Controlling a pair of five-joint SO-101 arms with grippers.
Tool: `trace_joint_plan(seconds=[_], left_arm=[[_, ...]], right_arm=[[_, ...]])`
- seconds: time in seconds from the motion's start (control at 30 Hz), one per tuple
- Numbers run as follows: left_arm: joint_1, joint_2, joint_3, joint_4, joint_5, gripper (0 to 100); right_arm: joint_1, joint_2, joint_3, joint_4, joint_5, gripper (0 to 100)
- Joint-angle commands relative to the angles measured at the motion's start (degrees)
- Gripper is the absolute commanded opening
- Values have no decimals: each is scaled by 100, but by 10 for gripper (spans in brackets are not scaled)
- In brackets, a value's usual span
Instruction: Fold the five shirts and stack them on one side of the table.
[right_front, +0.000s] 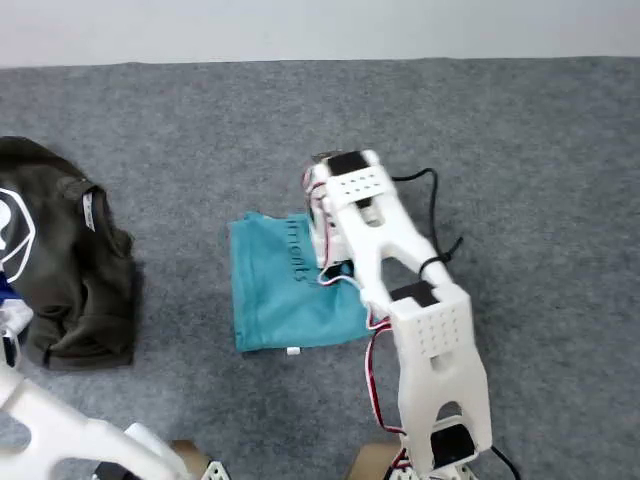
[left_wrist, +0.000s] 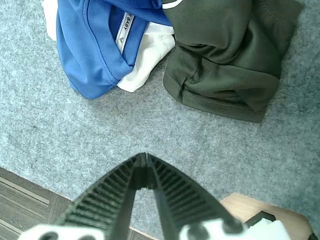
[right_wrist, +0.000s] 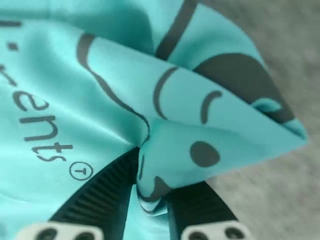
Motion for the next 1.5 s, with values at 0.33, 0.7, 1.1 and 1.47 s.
trace_joint_plan(seconds=[0.33, 0.7, 1.1, 1.47], left_arm=[[-9, -132, -22, 0, -44, 7], [-9, -132, -22, 79, -44, 7], [-9, -132, -22, 79, -44, 7], [-9, -132, -22, 79, -44, 7]], right_arm=[[1508, -1182, -97, -840, 3068, 10], [1508, -910, -114, -2554, 5873, 10], [1446, -1437, -114, -2457, 4352, 243], [1358, -2070, -114, -1481, 1020, 245]])
